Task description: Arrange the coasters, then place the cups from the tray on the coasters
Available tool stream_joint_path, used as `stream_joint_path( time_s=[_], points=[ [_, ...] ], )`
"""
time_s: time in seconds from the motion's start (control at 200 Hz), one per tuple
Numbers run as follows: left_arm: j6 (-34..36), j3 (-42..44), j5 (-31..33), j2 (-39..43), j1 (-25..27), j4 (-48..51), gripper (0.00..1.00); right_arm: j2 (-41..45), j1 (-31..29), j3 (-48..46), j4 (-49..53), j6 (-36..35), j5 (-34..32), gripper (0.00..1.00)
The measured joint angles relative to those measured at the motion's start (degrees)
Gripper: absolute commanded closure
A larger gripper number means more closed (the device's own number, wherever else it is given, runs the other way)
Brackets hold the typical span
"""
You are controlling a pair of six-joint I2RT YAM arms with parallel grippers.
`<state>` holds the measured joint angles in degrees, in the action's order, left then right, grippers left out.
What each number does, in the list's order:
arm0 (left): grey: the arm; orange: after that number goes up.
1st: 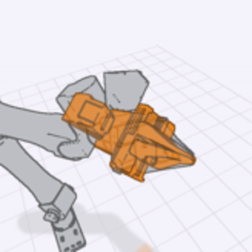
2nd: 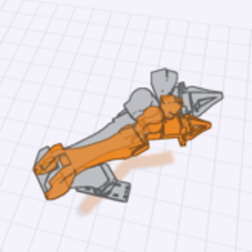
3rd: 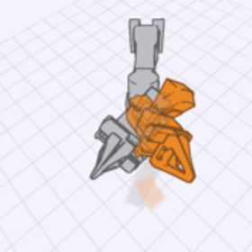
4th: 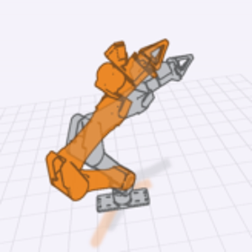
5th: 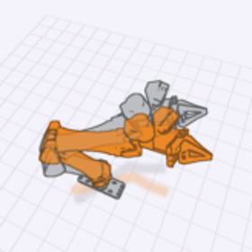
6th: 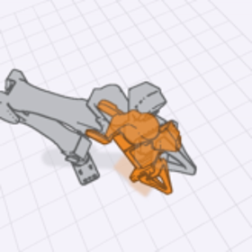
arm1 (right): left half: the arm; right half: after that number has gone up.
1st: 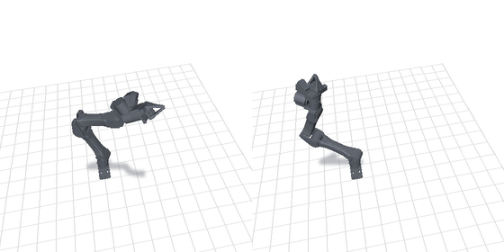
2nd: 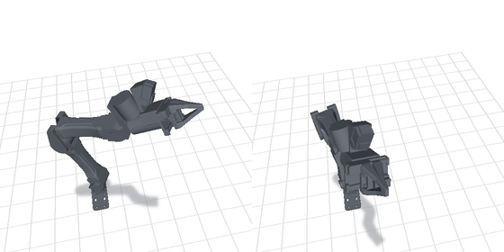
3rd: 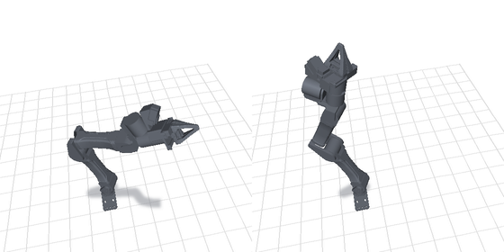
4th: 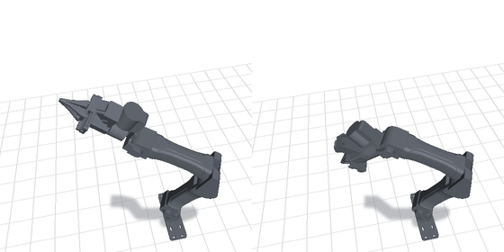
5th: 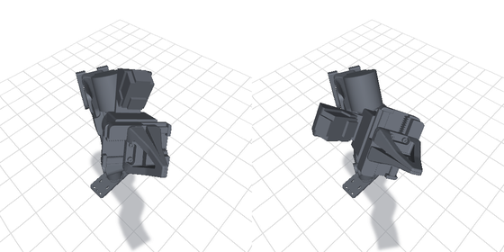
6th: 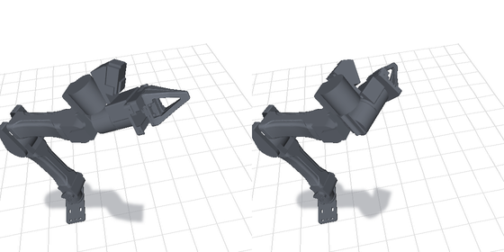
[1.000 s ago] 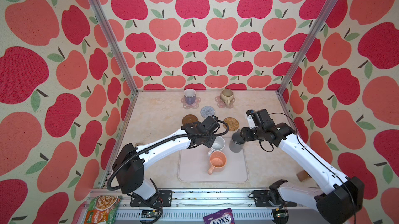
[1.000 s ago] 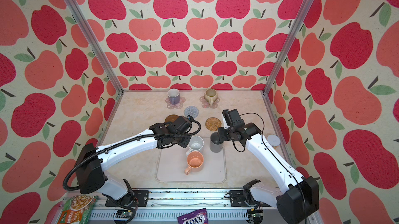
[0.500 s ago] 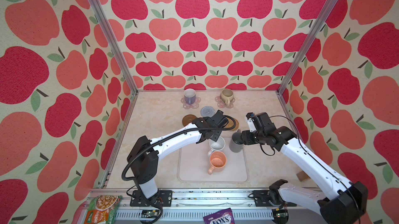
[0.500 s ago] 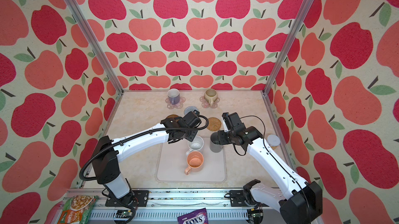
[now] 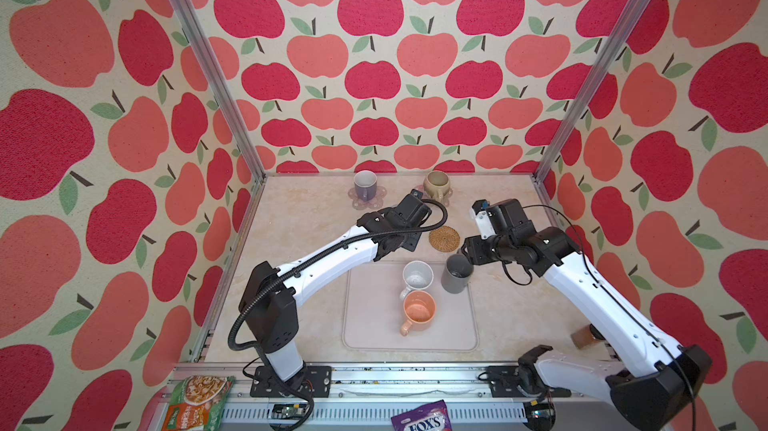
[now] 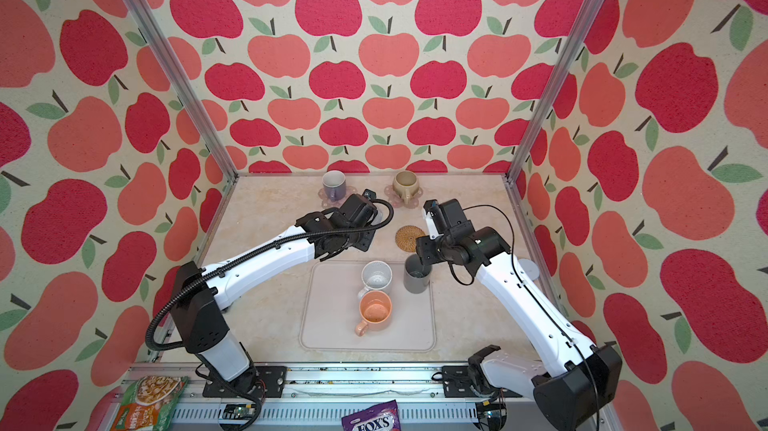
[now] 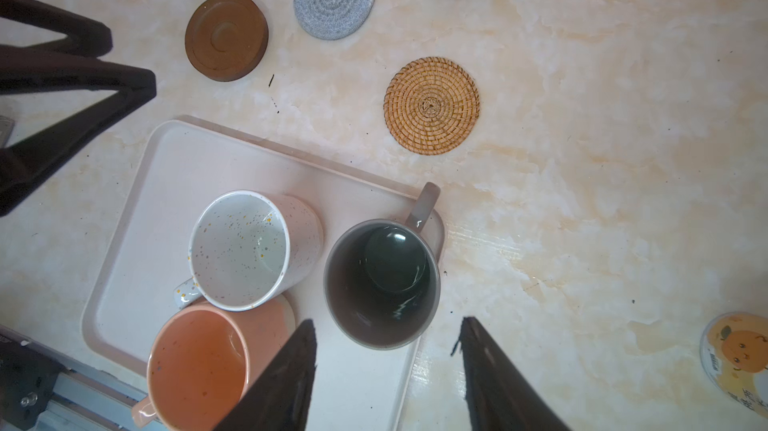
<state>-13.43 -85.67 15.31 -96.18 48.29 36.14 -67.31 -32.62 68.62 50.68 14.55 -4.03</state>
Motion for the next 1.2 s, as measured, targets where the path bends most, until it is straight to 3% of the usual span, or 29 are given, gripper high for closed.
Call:
stream_joint_path(
  time_s=[0.24, 1.201],
  points=[
    [-0.02, 4.79, -1.68, 4.81, -3.34, -0.9, 0.6, 0.55, 0.02, 0.0, 0.0, -1.9, -0.46, 0.4],
    [0.04, 5.05, -5.77, 1.99, -4.22, -3.45, 0.6, 2.27, 3.91, -1.25, -3.82, -6.86, 1.7, 0.37]
  ],
)
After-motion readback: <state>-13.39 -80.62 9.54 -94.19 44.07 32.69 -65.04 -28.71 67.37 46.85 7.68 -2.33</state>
